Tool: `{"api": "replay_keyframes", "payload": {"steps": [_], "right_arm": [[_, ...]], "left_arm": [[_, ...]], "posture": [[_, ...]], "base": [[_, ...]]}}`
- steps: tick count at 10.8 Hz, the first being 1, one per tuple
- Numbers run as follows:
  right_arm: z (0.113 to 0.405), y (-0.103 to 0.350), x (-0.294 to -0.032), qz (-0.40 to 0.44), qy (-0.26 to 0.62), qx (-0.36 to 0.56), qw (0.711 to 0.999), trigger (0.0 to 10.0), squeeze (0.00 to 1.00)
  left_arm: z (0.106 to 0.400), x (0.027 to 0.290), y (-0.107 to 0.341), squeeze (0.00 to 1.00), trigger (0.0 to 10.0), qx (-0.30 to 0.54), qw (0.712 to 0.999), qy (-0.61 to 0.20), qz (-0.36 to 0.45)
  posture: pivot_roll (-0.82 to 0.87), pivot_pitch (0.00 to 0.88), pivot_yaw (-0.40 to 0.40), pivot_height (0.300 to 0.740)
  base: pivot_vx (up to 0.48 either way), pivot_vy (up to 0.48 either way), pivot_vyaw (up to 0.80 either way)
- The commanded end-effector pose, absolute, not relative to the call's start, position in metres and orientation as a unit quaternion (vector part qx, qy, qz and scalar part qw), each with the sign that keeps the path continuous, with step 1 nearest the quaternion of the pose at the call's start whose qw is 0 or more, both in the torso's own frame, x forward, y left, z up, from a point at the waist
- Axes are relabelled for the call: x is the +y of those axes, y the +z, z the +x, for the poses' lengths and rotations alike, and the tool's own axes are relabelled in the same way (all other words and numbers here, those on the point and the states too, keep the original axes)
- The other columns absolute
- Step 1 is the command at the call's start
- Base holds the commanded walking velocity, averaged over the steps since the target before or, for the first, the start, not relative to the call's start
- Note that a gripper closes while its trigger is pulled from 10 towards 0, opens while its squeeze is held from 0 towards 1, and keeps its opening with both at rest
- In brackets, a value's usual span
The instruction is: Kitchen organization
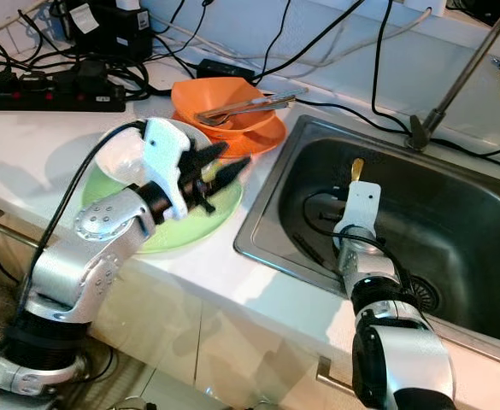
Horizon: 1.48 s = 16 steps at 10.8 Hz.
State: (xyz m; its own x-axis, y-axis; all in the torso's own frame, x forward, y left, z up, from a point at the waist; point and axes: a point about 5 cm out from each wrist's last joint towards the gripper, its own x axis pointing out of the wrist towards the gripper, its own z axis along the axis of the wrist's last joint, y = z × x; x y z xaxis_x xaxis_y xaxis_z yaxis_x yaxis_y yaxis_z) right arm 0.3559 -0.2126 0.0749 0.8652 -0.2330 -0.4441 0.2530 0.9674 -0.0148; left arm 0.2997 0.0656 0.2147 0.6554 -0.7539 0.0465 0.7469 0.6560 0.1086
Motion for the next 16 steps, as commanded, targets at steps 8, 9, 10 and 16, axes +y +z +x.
{"api": "replay_keyframes", "payload": {"steps": [8, 9, 10, 16], "right_arm": [[0.359, 0.078, -0.211, 0.033, -0.125, 0.23, 0.965, 10.0, 0.0], [0.359, 0.078, -0.211, 0.035, -0.124, 0.229, 0.965, 10.0, 0.85], [0.359, 0.078, -0.211, 0.036, -0.125, 0.229, 0.965, 10.0, 1.0], [0.377, 0.123, -0.202, 0.05, -0.09, 0.075, 0.992, 10.0, 0.0]], "left_arm": [[0.273, 0.043, 0.212, 0.0, 10.0, -0.01, 0.835, -0.527, 0.156], [0.274, 0.043, 0.212, 0.0, 10.0, -0.008, 0.836, -0.526, 0.158], [0.274, 0.044, 0.212, 0.0, 10.0, -0.007, 0.836, -0.525, 0.159], [0.289, 0.049, 0.224, 0.0, 10.0, -0.056, 0.88, -0.446, 0.153]], "posture": [[0.05, 0.045, -0.146, 0.74], [0.05, 0.046, -0.147, 0.74], [0.05, 0.046, -0.148, 0.74], [0.05, 0.05, -0.147, 0.74]], "base": [[0.0, 0.0, 0.0], [0.0, 0.0, 0.0], [0.0, 0.0, 0.0], [0.0, 0.0, 0.0]]}}
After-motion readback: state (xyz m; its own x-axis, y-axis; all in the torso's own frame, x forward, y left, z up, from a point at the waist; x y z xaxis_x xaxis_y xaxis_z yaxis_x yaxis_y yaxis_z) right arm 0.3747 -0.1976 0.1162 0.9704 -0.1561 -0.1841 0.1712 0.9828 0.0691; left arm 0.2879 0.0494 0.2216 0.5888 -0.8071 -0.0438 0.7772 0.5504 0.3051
